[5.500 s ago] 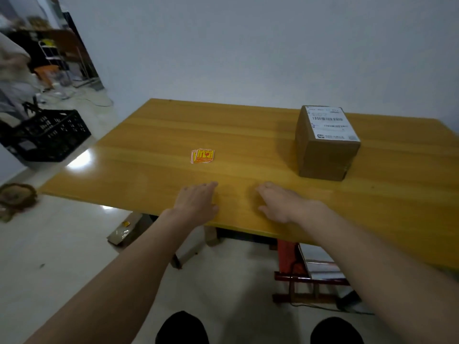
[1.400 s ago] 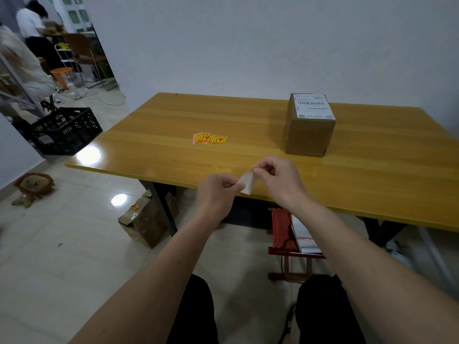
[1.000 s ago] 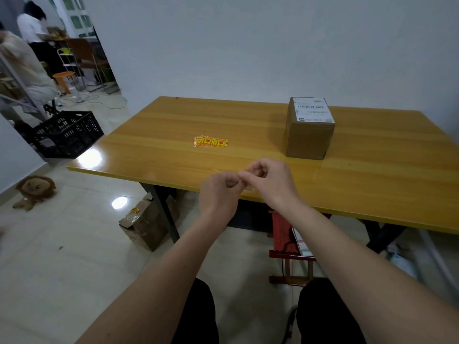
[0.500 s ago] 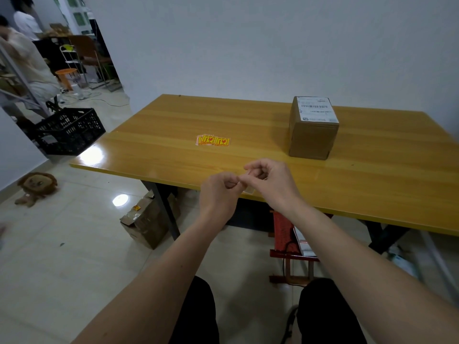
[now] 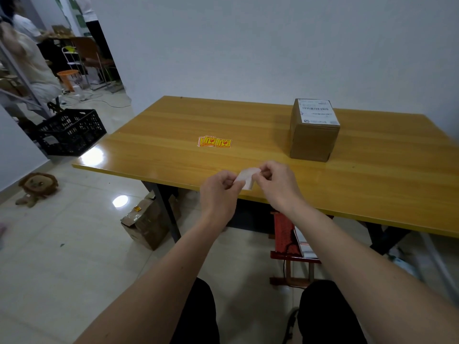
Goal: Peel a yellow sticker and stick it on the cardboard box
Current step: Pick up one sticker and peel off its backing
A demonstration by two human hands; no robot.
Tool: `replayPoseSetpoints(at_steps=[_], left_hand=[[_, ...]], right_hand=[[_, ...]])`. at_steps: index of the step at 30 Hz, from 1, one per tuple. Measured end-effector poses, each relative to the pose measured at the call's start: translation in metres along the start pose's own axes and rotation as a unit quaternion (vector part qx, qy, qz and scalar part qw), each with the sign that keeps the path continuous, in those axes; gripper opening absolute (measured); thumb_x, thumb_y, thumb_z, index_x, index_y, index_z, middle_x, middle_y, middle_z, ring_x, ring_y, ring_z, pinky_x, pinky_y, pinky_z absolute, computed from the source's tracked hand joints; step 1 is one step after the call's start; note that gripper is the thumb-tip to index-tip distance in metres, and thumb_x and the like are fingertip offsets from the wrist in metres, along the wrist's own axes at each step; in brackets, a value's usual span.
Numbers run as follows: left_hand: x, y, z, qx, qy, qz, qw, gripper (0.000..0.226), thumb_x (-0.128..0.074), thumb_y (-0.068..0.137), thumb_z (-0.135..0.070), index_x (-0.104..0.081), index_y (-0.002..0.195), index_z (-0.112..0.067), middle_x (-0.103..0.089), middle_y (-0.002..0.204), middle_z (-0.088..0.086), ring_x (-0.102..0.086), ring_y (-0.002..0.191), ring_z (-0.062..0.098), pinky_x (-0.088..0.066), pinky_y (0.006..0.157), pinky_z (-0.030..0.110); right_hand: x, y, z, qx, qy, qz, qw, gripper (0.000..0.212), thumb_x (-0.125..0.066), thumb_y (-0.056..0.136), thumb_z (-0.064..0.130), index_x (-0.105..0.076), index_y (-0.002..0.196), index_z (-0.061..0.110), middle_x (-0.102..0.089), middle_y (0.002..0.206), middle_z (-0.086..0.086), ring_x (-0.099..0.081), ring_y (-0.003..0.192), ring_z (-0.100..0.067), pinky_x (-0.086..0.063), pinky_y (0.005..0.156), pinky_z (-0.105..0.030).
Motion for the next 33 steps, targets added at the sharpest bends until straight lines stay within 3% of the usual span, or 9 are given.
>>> replayPoseSetpoints(at_steps=[2,4,9,14,21,25,27,31,33], left_hand=[[0.001,-0.001,0.002,-0.005,0.044,0.009,0.999,0.010,-0.065,0.086,-0.019,-0.064,0.077,-0.019,-0.062,0.066,-0.006,-0.054,0.061,0.008,-0.043,0.058,0.025],[0.001,-0.003,0.000,-0.009,0.099,0.022,0.995,0.009,-0.064,0.086,-0.020,-0.061,0.077,-0.020,-0.053,0.062,-0.011,-0.048,0.058,0.006,-0.035,0.052,0.022],[0.001,-0.004,-0.007,-0.028,0.096,0.027,0.995,0.014,-0.063,0.086,-0.032,-0.071,0.092,-0.022,-0.073,0.087,-0.005,-0.066,0.080,0.011,-0.055,0.073,0.032],[0.004,-0.004,-0.006,-0.014,0.085,0.008,0.996,0.014,-0.063,0.088,-0.029,-0.070,0.079,-0.022,-0.067,0.074,-0.007,-0.064,0.072,0.011,-0.055,0.070,0.032],[-0.001,-0.007,-0.004,-0.012,0.052,-0.020,0.998,0.006,-0.066,0.084,-0.015,-0.065,0.078,-0.013,-0.071,0.075,0.000,-0.067,0.073,0.017,-0.055,0.069,0.035],[-0.002,-0.008,-0.004,-0.019,0.027,-0.022,0.999,0.005,-0.070,0.081,-0.014,-0.065,0.079,-0.015,-0.072,0.075,0.004,-0.067,0.072,0.019,-0.056,0.069,0.038],[-0.003,-0.008,-0.004,-0.028,0.014,-0.021,0.999,0.003,-0.070,0.081,-0.013,-0.068,0.083,-0.014,-0.072,0.076,0.002,-0.066,0.070,0.016,-0.057,0.068,0.035],[-0.003,-0.009,-0.005,-0.041,0.007,-0.011,0.999,0.013,-0.068,0.082,-0.009,-0.073,0.093,-0.014,-0.070,0.074,-0.004,-0.062,0.065,0.005,-0.052,0.063,0.017],[-0.004,-0.009,-0.006,-0.043,-0.005,-0.008,0.999,0.014,-0.067,0.082,-0.008,-0.073,0.094,-0.014,-0.070,0.074,-0.005,-0.061,0.064,0.003,-0.050,0.062,0.014]], right_hand=[[-0.002,-0.003,0.006,0.023,-0.018,0.002,1.000,0.008,-0.059,0.088,0.013,-0.065,0.083,0.013,-0.057,0.072,0.002,-0.054,0.073,-0.017,-0.042,0.064,-0.031],[-0.002,-0.005,0.011,0.057,-0.069,0.008,0.996,0.010,-0.057,0.089,0.013,-0.067,0.086,0.013,-0.060,0.081,0.000,-0.055,0.078,-0.019,-0.047,0.069,-0.036],[-0.005,-0.011,0.016,0.119,-0.173,0.023,0.977,0.013,-0.055,0.092,0.015,-0.068,0.093,0.013,-0.061,0.098,-0.002,-0.056,0.090,-0.019,-0.049,0.075,-0.037],[-0.004,-0.014,0.014,0.051,-0.040,-0.007,0.998,0.003,-0.060,0.089,0.015,-0.061,0.086,0.014,-0.060,0.079,0.002,-0.057,0.075,-0.016,-0.049,0.068,-0.033],[-0.013,-0.018,0.013,0.001,0.071,0.041,0.997,0.030,-0.064,0.086,0.037,-0.062,0.082,0.008,-0.063,0.077,-0.002,-0.055,0.070,-0.015,-0.046,0.066,-0.034],[-0.010,-0.018,0.010,-0.006,0.087,0.037,0.995,0.027,-0.071,0.082,0.030,-0.063,0.084,0.005,-0.061,0.074,0.005,-0.055,0.070,-0.011,-0.046,0.066,-0.029],[-0.009,-0.019,0.009,0.001,0.091,0.041,0.995,0.020,-0.071,0.083,0.027,-0.063,0.081,0.009,-0.060,0.073,0.007,-0.054,0.068,-0.009,-0.045,0.063,-0.022],[-0.007,-0.019,0.005,0.011,0.116,0.038,0.992,0.015,-0.074,0.080,0.023,-0.062,0.072,0.019,-0.062,0.072,0.003,-0.056,0.070,-0.012,-0.047,0.065,-0.024],[-0.004,-0.018,0.005,0.016,0.138,0.029,0.990,0.018,-0.076,0.078,0.021,-0.061,0.068,0.023,-0.062,0.070,0.004,-0.056,0.067,-0.010,-0.047,0.061,-0.016]])
Point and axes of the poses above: each hand's wrist, its own y-axis towards the middle knuckle, its own x-axis out of the back of the hand, z = x × y, the point moved 4 cm from there along y, towards the middle knuckle
